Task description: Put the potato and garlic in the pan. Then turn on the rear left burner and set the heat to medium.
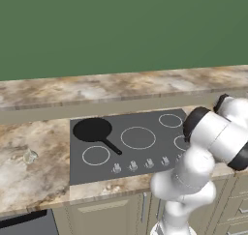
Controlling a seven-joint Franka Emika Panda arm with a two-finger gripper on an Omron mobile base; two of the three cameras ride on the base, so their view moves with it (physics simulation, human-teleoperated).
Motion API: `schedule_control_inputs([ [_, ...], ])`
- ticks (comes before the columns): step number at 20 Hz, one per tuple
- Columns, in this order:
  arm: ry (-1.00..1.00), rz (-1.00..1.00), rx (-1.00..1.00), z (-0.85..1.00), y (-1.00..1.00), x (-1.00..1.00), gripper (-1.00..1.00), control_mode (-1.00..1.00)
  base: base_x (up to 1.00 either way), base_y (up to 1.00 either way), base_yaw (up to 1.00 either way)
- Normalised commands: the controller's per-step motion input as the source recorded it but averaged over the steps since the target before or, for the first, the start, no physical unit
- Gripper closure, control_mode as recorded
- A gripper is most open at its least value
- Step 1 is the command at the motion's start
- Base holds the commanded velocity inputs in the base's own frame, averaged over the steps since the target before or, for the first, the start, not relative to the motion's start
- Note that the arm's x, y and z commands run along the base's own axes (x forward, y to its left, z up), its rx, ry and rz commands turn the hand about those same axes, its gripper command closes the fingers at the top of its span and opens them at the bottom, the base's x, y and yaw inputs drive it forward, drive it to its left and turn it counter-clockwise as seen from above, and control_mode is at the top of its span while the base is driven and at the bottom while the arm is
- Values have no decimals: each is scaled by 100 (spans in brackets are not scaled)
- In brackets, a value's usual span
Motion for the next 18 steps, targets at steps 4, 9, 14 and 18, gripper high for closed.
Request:
schedule_control_inputs([
  [4,1,-15,-3,30,100,7,100,-100,0,0,0],
  [9,0,-23,-1,36,98,17,100,-100,0,0,0],
  [14,0,-11,0,45,75,0,100,-100,0,0,0],
  [18,0,-2,0,29,77,-2,100,-100,0,0,0],
])
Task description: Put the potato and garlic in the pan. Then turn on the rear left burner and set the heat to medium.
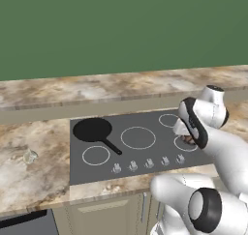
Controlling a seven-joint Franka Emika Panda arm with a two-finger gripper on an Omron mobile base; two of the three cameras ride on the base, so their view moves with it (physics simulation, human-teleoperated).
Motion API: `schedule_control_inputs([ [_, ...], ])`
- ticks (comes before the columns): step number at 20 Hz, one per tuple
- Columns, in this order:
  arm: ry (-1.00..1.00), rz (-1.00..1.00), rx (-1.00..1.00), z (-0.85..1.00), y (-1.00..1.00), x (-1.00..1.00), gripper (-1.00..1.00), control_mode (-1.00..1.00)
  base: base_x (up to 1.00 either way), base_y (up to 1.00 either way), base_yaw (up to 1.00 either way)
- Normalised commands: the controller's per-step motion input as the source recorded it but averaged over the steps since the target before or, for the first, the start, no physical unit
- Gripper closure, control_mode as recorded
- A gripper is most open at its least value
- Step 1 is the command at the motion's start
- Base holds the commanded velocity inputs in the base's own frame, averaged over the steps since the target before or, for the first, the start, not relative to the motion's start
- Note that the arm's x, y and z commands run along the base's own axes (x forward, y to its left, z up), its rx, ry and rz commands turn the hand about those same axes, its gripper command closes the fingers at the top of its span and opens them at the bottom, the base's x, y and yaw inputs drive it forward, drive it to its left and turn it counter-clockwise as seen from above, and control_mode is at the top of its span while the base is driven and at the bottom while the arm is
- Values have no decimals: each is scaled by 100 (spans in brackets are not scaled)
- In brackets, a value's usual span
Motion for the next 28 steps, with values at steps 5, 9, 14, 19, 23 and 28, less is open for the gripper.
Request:
schedule_control_inputs([
  [5,-3,0,0,16,76,0,100,-100,0,0,0],
  [9,-9,0,0,12,82,0,100,-100,0,0,0],
  [14,-10,2,-4,14,86,0,100,-100,0,0,0],
  [19,-8,3,-11,2,92,3,100,-100,0,0,0],
  [23,-2,1,-10,17,84,21,100,-100,0,0,0],
  [28,0,0,-1,21,43,32,100,-100,0,0,0],
])
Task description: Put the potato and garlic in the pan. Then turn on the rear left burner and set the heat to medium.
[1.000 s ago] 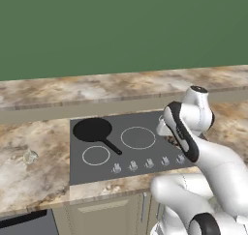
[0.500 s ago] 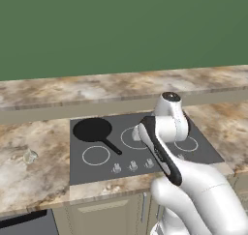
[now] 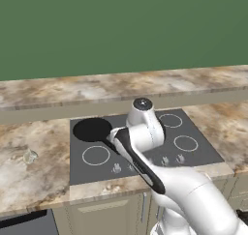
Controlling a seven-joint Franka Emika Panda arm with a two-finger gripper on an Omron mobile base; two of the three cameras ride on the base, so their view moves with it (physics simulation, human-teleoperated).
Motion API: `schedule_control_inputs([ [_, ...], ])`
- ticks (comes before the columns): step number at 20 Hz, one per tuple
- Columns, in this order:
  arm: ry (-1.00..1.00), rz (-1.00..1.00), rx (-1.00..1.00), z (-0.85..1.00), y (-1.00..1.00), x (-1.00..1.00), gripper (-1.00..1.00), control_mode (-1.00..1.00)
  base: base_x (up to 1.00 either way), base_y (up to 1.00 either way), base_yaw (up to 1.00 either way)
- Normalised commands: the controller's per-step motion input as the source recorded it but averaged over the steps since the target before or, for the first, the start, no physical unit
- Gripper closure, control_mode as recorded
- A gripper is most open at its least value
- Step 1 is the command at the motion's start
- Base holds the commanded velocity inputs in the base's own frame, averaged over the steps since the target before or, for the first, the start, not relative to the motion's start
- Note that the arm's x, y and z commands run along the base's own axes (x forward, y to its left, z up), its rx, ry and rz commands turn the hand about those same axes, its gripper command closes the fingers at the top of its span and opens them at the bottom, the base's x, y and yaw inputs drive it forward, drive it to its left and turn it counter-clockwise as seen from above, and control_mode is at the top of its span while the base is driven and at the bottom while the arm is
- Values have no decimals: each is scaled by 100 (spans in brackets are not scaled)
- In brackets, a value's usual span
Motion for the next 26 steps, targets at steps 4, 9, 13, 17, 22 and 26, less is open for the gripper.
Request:
schedule_control_inputs([
  [4,0,1,4,18,4,38,100,-100,0,0,0],
  [9,2,5,6,4,0,64,100,-100,0,0,0],
  [13,12,12,4,1,16,89,100,-100,0,0,0],
  [17,26,13,0,1,31,100,100,-100,0,0,0],
  [22,19,6,-5,4,19,93,100,-100,0,0,0],
  [26,7,4,-9,0,24,46,100,-100,0,0,0],
])
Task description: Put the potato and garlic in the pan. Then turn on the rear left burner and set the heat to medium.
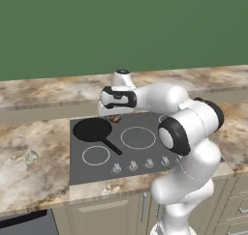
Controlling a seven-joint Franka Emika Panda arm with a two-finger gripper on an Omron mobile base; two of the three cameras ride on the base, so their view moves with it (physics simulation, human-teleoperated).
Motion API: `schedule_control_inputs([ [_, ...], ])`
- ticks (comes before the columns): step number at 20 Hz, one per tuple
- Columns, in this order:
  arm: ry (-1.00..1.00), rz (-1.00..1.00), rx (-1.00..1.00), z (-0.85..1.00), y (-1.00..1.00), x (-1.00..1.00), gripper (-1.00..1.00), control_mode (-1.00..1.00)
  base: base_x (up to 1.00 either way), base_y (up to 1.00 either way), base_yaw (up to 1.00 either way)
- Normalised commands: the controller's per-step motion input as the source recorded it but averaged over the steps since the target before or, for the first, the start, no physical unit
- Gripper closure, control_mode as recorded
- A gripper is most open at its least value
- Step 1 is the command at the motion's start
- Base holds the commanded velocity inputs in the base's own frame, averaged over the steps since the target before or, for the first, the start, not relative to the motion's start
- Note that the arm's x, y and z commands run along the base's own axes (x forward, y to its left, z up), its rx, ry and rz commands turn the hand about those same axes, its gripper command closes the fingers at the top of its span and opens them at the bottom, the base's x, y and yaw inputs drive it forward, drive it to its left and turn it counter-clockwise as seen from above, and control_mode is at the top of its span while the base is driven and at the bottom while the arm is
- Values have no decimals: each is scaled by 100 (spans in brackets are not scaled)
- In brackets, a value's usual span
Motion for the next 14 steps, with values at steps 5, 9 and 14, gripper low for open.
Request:
schedule_control_inputs([
  [5,2,0,-8,-3,26,24,100,-100,0,0,0],
  [9,0,0,0,-23,14,13,100,-100,0,0,0],
  [14,0,0,0,-44,15,27,100,-100,0,0,0],
])
